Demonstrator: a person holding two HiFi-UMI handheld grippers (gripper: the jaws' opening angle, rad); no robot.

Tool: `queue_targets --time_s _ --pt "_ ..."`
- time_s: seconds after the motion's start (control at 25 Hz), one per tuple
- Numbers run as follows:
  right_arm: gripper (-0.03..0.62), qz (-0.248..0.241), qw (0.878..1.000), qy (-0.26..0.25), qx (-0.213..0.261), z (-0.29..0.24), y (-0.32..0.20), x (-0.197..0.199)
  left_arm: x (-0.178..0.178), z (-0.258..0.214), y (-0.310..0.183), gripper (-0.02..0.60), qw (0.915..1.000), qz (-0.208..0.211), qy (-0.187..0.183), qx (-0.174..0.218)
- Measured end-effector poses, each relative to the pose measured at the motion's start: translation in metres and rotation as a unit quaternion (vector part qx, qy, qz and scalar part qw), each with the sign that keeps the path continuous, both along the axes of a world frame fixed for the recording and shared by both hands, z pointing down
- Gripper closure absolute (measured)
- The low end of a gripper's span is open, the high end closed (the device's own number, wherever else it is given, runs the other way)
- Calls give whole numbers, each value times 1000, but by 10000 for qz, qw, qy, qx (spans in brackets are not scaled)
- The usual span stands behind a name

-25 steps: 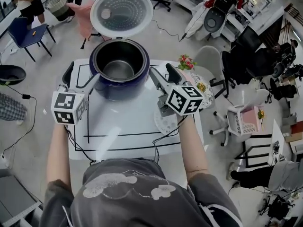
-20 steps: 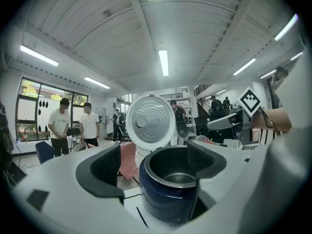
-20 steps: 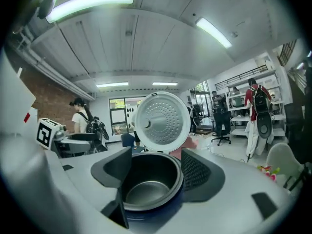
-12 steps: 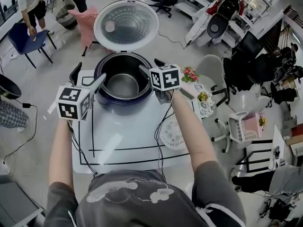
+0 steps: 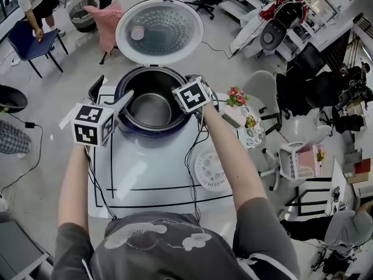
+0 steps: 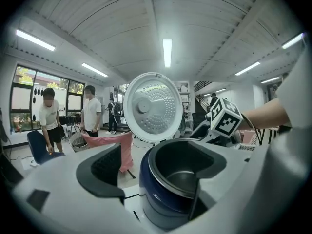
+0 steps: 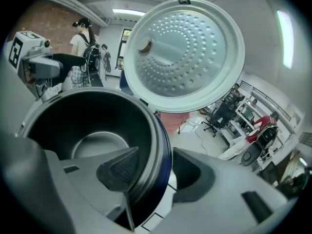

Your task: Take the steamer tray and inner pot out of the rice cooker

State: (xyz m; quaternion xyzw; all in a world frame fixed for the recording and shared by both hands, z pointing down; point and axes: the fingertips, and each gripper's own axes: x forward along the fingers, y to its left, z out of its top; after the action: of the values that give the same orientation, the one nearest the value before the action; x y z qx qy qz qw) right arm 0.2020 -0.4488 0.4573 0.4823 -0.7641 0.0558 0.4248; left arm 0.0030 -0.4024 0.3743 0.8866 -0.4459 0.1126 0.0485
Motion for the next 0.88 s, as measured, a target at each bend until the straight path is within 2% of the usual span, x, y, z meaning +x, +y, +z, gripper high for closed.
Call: queue_targets --time_s 0.04,0.08,0.2,0.52,0.64,0.72,0.88 --pt "385 11 9998 175 -16 3 0 3 1 0 -1 156 10000 12 0 -2" --pt "411 15 9994 332 -24 6 0 6 1 0 -2 156 10000 22 1 -1" --pt "422 22 9988 485 -1 8 0 8 1 2 -3 156 10000 28 3 -8" --pt "437 243 9991 272 229 -2 1 5 1 5 -7 156 10000 71 -66 5" --pt "476 133 9991 183 346 -17 3 -6 2 7 -9 156 9999 89 -108 -15" --pt "480 122 9992 4 369 -26 1 -12 3 9 -10 156 9999 103 -135 -21" --pt "494 184 9944 -920 482 -45 0 -17 7 9 -16 156 9995 164 -268 65"
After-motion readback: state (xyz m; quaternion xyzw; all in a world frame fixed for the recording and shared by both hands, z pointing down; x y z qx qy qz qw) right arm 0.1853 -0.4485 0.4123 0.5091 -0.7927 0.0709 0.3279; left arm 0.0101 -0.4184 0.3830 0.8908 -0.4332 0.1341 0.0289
